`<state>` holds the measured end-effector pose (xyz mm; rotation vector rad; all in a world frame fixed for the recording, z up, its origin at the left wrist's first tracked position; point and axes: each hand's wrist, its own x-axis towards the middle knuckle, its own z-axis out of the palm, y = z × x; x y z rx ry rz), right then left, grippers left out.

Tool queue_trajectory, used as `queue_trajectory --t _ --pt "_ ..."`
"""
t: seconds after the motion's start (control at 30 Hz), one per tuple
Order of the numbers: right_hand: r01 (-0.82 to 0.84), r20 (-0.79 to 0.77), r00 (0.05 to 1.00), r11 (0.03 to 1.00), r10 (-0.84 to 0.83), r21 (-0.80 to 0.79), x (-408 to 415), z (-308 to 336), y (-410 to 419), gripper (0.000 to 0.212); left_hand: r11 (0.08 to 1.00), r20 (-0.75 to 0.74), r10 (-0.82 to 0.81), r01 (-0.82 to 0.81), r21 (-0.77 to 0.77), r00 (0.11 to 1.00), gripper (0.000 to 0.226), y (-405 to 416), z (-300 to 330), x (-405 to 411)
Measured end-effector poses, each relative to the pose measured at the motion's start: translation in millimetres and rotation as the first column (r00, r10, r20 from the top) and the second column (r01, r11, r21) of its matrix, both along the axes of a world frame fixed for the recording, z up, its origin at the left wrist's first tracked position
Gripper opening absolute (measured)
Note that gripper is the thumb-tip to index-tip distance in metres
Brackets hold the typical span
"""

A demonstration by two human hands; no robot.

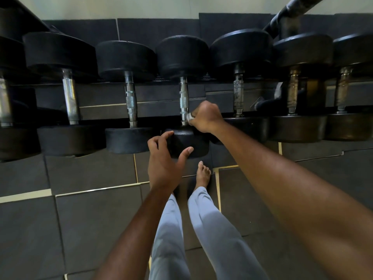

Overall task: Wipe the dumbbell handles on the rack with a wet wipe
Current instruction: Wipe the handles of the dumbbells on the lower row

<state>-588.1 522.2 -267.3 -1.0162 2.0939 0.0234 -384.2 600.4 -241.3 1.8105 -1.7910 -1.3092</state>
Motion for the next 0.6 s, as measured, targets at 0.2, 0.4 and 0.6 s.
queue_trajectory --t 0.2,0.4,0.6 --pt "-0.186 0.035 0.978 0.944 0.203 -0.272 -16 42 -46 0.019 1.000 0.013 -0.010 0.010 0.008 1.000 0.073 -1 0 1" --pt "-0.550 -0.275 0.831 0.789 0.483 -0.276 -2 50 -74 0.033 1.000 0.012 -0.015 0.015 -0.005 1.000 0.074 -1 -2 2" --pt "-0.706 -0.334 0.688 0.700 0.644 -0.106 4 49 -81 0.046 1.000 0.008 -0.009 0.009 -0.015 1.000 0.072 1 -5 2"
